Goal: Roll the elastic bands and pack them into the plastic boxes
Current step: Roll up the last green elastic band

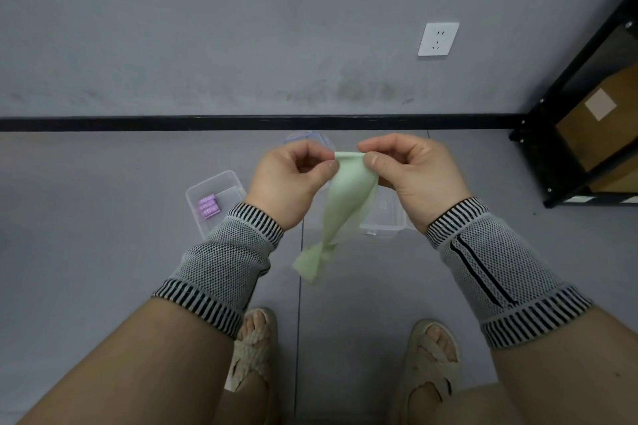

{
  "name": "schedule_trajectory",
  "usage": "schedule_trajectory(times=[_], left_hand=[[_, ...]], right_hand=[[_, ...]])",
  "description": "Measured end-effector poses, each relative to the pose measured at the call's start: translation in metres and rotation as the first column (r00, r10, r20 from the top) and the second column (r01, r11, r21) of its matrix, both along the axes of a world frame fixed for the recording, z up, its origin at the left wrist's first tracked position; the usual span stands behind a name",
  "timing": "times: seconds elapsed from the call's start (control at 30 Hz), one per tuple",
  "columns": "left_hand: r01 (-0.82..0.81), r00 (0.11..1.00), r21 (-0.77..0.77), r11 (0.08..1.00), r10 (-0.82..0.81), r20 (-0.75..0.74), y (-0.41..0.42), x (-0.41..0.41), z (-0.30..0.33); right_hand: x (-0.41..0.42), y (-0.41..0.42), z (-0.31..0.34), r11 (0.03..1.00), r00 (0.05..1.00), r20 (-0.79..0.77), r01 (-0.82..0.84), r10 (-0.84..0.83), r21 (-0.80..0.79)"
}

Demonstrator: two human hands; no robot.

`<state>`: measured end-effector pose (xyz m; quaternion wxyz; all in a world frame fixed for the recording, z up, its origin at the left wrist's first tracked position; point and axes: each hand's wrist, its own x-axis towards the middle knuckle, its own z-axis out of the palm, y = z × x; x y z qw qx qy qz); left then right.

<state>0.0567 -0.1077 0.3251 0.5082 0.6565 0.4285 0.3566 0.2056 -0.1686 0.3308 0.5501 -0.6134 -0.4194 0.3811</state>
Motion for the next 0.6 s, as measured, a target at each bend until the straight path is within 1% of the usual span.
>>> schedule_trajectory(times=[0.1,0.17,0.23,0.33,0.37,0.4,0.5,0.53,0.6], left_hand=[[-0.022,1.0,-0.001,1.0,0.022,0.006,0.002,-0.002,0.0],[-0.022,1.0,-0.016,1.0,0.022,0.021,0.002,-0.002,0.001],[-0.01,0.999,-0.031,0.999,0.011,0.042,0.001,-0.002,0.003],[-0.014,0.999,-0.035,0.999,0.016,0.044,0.0,-0.002,0.004],[-0.026,0.998,-0.03,0.999,0.028,0.052,0.001,-0.001,0.003],[-0.044,0.997,-0.019,0.999,0.045,0.057,0.002,-0.001,0.002],[-0.113,0.993,0.026,0.993,0.112,0.025,0.002,-0.001,0.001],[-0.127,0.992,0.04,0.991,0.127,0.008,0.002,-0.001,0.001],[-0.123,0.992,0.061,0.991,0.125,-0.025,-0.001,0.0,0.001]], right_hand=[[-0.002,0.0,0.001,1.0,0.993,-0.111,-0.027,0.026,-0.009],[-0.002,0.001,0.0,0.999,0.99,-0.141,-0.031,0.028,-0.015],[-0.001,0.002,-0.001,1.0,0.994,-0.104,-0.02,0.018,-0.015],[-0.002,0.001,-0.002,1.0,0.998,0.056,-0.02,0.021,-0.017],[-0.002,0.002,-0.002,0.999,0.996,0.084,-0.014,0.017,-0.031],[-0.001,0.003,-0.004,0.999,0.996,0.086,0.013,-0.009,-0.051],[0.002,0.009,-0.011,0.97,0.974,0.119,0.209,-0.194,-0.125],[0.002,0.01,-0.011,0.961,0.969,0.108,0.237,-0.223,-0.143],[-0.003,0.012,-0.01,0.968,0.983,0.019,0.184,-0.183,-0.171]])
